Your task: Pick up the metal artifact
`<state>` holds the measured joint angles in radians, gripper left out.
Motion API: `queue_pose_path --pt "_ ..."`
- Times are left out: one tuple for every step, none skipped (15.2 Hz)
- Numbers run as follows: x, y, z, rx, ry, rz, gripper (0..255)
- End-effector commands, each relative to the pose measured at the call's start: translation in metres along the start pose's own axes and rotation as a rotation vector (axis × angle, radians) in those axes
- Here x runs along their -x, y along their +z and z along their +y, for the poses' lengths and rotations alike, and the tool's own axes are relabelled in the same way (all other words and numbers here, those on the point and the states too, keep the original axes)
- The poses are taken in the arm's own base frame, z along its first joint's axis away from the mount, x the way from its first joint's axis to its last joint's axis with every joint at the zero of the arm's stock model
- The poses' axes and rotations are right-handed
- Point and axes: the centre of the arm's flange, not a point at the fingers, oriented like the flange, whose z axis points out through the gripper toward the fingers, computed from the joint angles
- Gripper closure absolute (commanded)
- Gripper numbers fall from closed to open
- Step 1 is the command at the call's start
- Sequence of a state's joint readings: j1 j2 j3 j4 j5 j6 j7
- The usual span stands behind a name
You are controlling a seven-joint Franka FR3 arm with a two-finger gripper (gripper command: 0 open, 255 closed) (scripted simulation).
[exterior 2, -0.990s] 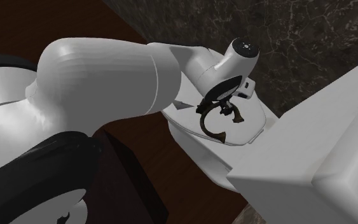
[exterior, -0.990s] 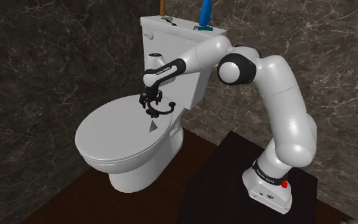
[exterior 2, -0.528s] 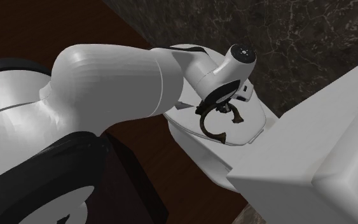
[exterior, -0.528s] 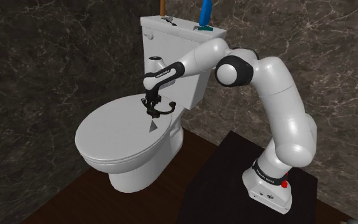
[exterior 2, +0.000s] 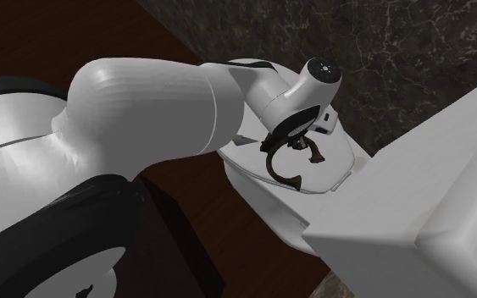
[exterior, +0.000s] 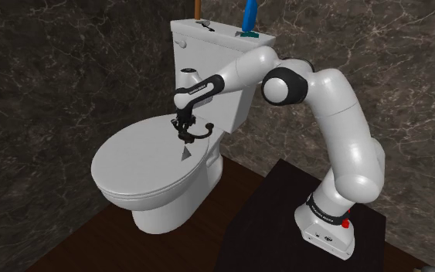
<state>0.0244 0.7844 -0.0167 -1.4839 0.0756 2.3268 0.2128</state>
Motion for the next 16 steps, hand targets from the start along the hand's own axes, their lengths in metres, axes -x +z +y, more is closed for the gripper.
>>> queue_pose_path --pt "0.0 -0.007 -0.001 0.0 0.0 -0.001 255" --pt "0.0 -0.013 -0.001 0.0 0.0 -0.001 255" --pt "0.0 -0.018 -0.001 0.0 0.0 -0.001 255" --pt "-0.001 -0.023 -0.002 0.0 0.0 -0.001 255" --pt "-0.001 -0.028 -0.002 0.0 0.0 -0.001 255" --pt "-0.001 -0.034 -0.002 0.0 0.0 -0.001 255" --pt "-0.002 -0.039 -0.003 0.0 0.0 -0.001 255" --pt "-0.002 -0.044 -0.003 0.0 0.0 -0.001 255" --pt "-0.002 -0.05 -0.003 0.0 0.0 -0.001 255" --pt "-0.002 -0.055 -0.004 0.0 0.0 -0.001 255" --pt "-0.002 -0.06 -0.004 0.0 0.0 -0.001 255" --pt "-0.003 -0.065 -0.004 0.0 0.0 -0.001 255" --pt "-0.003 -0.071 -0.005 0.0 0.0 -0.001 255" --pt "-0.003 -0.076 -0.005 0.0 0.0 -0.001 255" --pt "-0.003 -0.077 -0.005 0.0 0.0 -0.001 255" --pt "-0.003 -0.077 -0.005 0.0 0.0 -0.001 255"
